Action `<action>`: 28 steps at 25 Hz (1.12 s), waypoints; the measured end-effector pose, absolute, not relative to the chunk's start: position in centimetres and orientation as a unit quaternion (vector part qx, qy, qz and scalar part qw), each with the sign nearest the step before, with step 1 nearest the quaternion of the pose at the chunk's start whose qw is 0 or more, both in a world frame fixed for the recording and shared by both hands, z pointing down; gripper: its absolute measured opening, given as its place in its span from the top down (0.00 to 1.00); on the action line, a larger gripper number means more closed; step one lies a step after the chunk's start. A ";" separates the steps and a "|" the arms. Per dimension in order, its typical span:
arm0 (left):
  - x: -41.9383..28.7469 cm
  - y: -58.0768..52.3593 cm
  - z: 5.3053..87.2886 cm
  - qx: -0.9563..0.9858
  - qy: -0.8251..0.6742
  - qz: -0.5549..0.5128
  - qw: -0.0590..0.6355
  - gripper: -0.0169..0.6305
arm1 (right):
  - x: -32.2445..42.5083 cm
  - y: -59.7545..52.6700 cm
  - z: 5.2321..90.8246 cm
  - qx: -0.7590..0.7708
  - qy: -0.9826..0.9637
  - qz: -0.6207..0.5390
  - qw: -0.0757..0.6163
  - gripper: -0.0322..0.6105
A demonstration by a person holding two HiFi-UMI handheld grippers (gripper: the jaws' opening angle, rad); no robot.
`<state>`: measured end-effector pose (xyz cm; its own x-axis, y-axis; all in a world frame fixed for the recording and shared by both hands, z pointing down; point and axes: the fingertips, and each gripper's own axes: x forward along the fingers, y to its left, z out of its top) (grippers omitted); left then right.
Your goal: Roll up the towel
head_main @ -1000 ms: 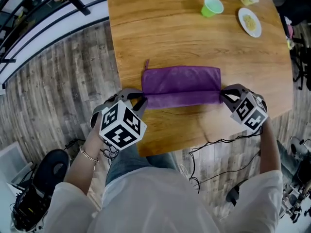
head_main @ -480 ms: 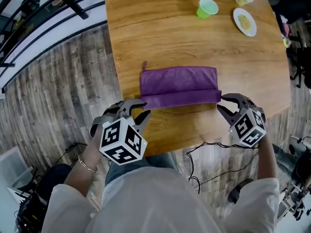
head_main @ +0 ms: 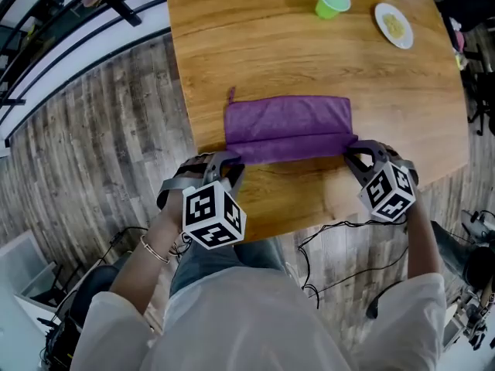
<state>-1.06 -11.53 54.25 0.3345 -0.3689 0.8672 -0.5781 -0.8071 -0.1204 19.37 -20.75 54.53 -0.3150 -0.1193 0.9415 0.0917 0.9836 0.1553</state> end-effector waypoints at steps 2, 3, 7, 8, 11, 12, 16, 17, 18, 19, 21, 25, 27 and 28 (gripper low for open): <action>-1.1 -11.7 54.3 0.811 -0.292 0.496 0.108 0.90 | 19.4 -20.7 54.5 0.007 -0.805 -0.092 0.586 0.90; -1.1 -11.5 54.2 0.812 -0.287 0.496 0.110 0.92 | 19.4 -20.5 54.5 0.004 -0.804 -0.091 0.588 0.91; -0.9 -10.3 53.9 0.817 -0.261 0.499 0.124 0.93 | 20.1 -18.6 54.2 -0.016 -0.803 -0.063 0.592 0.91; -0.9 -9.9 53.7 0.818 -0.257 0.498 0.127 0.93 | 20.3 -18.1 54.1 -0.021 -0.804 -0.054 0.592 0.91; -0.9 -9.7 53.0 0.821 -0.253 0.494 0.132 0.93 | 20.4 -17.2 53.2 -0.030 -0.806 -0.029 0.590 0.91; -1.0 -10.0 52.7 0.822 -0.254 0.493 0.132 0.93 | 20.3 -17.4 52.7 -0.030 -0.808 -0.022 0.588 0.91; -1.6 -11.8 51.7 0.823 -0.260 0.487 0.135 0.93 | 19.8 -19.2 51.4 -0.020 -0.814 -0.008 0.580 0.91; -1.8 -12.3 51.5 0.823 -0.262 0.486 0.135 0.93 | 19.7 -19.7 51.2 -0.017 -0.815 -0.007 0.579 0.91; -2.1 -12.8 51.3 0.823 -0.264 0.485 0.135 0.93 | 19.7 -20.2 51.0 -0.015 -0.816 -0.006 0.578 0.91; -2.2 -13.3 51.2 0.822 -0.267 0.484 0.135 0.93 | 19.6 -20.7 51.0 -0.013 -0.815 -0.003 0.579 0.91; -2.6 -14.3 51.2 0.820 -0.274 0.482 0.141 0.93 | 19.4 -21.5 51.2 -0.009 -0.815 0.007 0.580 0.91; -3.5 -16.3 52.0 0.813 -0.289 0.483 0.153 0.93 | 18.7 -23.0 52.2 0.003 -0.814 0.014 0.581 0.91; -3.9 -17.0 52.5 0.809 -0.294 0.486 0.153 0.93 | 18.6 -23.8 52.7 0.015 -0.812 0.006 0.584 0.91; -4.1 -17.3 52.8 0.807 -0.295 0.487 0.153 0.92 | 18.6 -24.1 52.9 0.021 -0.810 0.000 0.586 0.91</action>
<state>-4.06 -17.27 52.75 0.3505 -0.3280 0.8773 -0.6260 -0.7787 -0.0410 18.58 -24.14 52.91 -0.3130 -0.0341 0.9491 -0.0351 0.9991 0.0243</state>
